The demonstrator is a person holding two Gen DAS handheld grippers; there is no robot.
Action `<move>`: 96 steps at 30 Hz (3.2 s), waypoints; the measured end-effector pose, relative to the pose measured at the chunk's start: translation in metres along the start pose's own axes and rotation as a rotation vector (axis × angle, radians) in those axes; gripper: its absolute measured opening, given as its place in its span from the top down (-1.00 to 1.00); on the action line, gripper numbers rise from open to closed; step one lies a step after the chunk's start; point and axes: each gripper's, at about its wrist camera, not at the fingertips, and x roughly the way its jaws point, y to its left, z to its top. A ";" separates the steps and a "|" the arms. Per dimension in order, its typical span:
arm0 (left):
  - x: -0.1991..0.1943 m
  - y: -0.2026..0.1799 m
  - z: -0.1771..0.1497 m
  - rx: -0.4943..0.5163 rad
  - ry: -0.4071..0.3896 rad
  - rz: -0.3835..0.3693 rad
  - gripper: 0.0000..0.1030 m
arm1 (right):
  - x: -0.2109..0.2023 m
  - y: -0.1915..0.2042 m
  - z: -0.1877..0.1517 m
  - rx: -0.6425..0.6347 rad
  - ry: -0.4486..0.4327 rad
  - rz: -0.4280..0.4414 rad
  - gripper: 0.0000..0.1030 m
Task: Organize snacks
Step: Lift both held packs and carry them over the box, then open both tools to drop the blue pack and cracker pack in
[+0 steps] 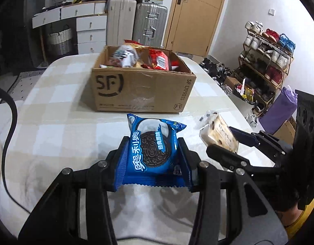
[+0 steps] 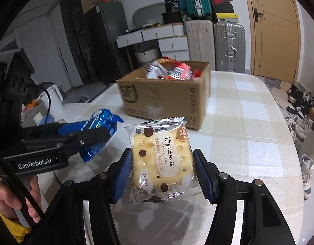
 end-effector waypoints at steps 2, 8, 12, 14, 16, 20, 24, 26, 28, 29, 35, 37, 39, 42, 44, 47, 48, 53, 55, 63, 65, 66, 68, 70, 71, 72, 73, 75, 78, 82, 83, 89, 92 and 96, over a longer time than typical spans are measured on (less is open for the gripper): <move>-0.018 0.004 -0.006 -0.010 -0.015 0.008 0.18 | -0.005 0.008 -0.001 -0.004 -0.010 0.013 -0.17; -0.068 0.018 -0.038 -0.032 -0.040 0.017 0.18 | -0.025 0.028 -0.015 0.018 -0.036 0.040 -0.17; -0.090 0.028 -0.064 -0.056 -0.042 0.035 0.18 | -0.038 0.046 -0.029 -0.001 -0.052 0.049 -0.17; -0.100 0.034 -0.074 -0.073 -0.045 0.044 0.18 | -0.043 0.053 -0.033 -0.010 -0.062 0.060 -0.17; -0.109 0.038 -0.078 -0.086 -0.050 0.056 0.18 | -0.047 0.060 -0.036 -0.014 -0.070 0.071 -0.17; -0.125 0.042 -0.076 -0.093 -0.067 0.071 0.18 | -0.054 0.067 -0.031 -0.009 -0.092 0.088 -0.17; -0.141 0.045 -0.066 -0.108 -0.073 0.083 0.18 | -0.063 0.068 -0.016 0.000 -0.119 0.092 -0.17; -0.151 0.045 -0.060 -0.114 -0.086 0.063 0.18 | -0.067 0.066 -0.007 0.008 -0.129 0.104 -0.17; -0.155 0.043 -0.052 -0.107 -0.093 0.056 0.18 | -0.071 0.064 0.004 0.008 -0.144 0.107 -0.17; -0.157 0.043 -0.049 -0.106 -0.093 0.045 0.18 | -0.073 0.063 0.008 0.005 -0.150 0.110 -0.17; -0.157 0.040 -0.013 -0.092 -0.096 0.014 0.18 | -0.081 0.055 0.039 0.003 -0.184 0.110 -0.17; -0.154 0.041 0.002 -0.088 -0.096 0.009 0.18 | -0.081 0.050 0.052 0.008 -0.193 0.099 -0.17; -0.150 0.040 0.018 -0.073 -0.094 0.009 0.18 | -0.078 0.043 0.067 0.007 -0.193 0.088 -0.17; -0.141 0.043 0.047 -0.066 -0.094 -0.007 0.18 | -0.074 0.036 0.089 -0.006 -0.199 0.073 -0.17; -0.129 0.048 0.069 -0.066 -0.083 -0.013 0.18 | -0.069 0.032 0.104 -0.015 -0.201 0.069 -0.17; -0.109 0.053 0.100 -0.048 -0.072 0.002 0.18 | -0.060 0.022 0.126 -0.019 -0.198 0.053 -0.17; -0.102 0.053 0.109 -0.037 -0.070 0.004 0.18 | -0.056 0.019 0.133 -0.019 -0.196 0.050 -0.17; -0.052 0.061 0.165 -0.028 -0.030 -0.052 0.18 | -0.028 0.003 0.164 -0.028 -0.173 0.005 -0.17; -0.031 0.061 0.179 -0.031 -0.014 -0.080 0.18 | -0.014 -0.005 0.173 -0.030 -0.159 -0.018 -0.17; 0.075 0.063 0.210 -0.066 0.111 -0.146 0.18 | 0.047 -0.031 0.191 -0.055 -0.078 -0.085 -0.17; 0.095 0.064 0.203 -0.072 0.138 -0.141 0.18 | 0.063 -0.035 0.193 -0.071 -0.053 -0.095 -0.17; 0.101 0.065 0.201 -0.070 0.139 -0.137 0.18 | 0.070 -0.037 0.193 -0.077 -0.042 -0.102 -0.17; 0.114 0.064 0.200 -0.064 0.151 -0.138 0.18 | 0.081 -0.042 0.192 -0.083 -0.030 -0.108 -0.17; 0.130 0.067 0.198 -0.078 0.174 -0.162 0.18 | 0.092 -0.047 0.192 -0.080 -0.020 -0.109 -0.17; 0.137 0.066 0.198 -0.068 0.175 -0.150 0.18 | 0.096 -0.048 0.191 -0.080 -0.015 -0.111 -0.17; 0.142 0.066 0.198 -0.055 0.177 -0.135 0.18 | 0.102 -0.050 0.190 -0.081 -0.007 -0.114 -0.17; 0.145 0.066 0.197 -0.043 0.180 -0.121 0.18 | 0.106 -0.051 0.190 -0.082 0.000 -0.115 -0.17; 0.155 0.067 0.194 -0.041 0.200 -0.107 0.18 | 0.113 -0.051 0.189 -0.091 0.010 -0.115 -0.17; 0.169 0.081 0.189 -0.065 0.228 -0.092 0.18 | 0.121 -0.049 0.187 -0.110 0.028 -0.114 -0.17; 0.171 0.087 0.182 -0.039 0.226 -0.067 0.18 | 0.130 -0.047 0.186 -0.122 0.048 -0.106 -0.17; 0.172 0.088 0.181 -0.033 0.225 -0.065 0.18 | 0.132 -0.046 0.187 -0.125 0.051 -0.104 -0.17; 0.162 0.097 0.181 -0.038 0.211 -0.025 0.18 | 0.142 -0.034 0.186 -0.163 0.083 -0.076 -0.17; 0.156 0.104 0.182 -0.058 0.211 -0.050 0.17 | 0.152 -0.027 0.184 -0.204 0.117 -0.110 -0.17; 0.152 0.107 0.186 -0.042 0.207 -0.055 0.12 | 0.163 -0.021 0.181 -0.199 0.146 -0.096 -0.17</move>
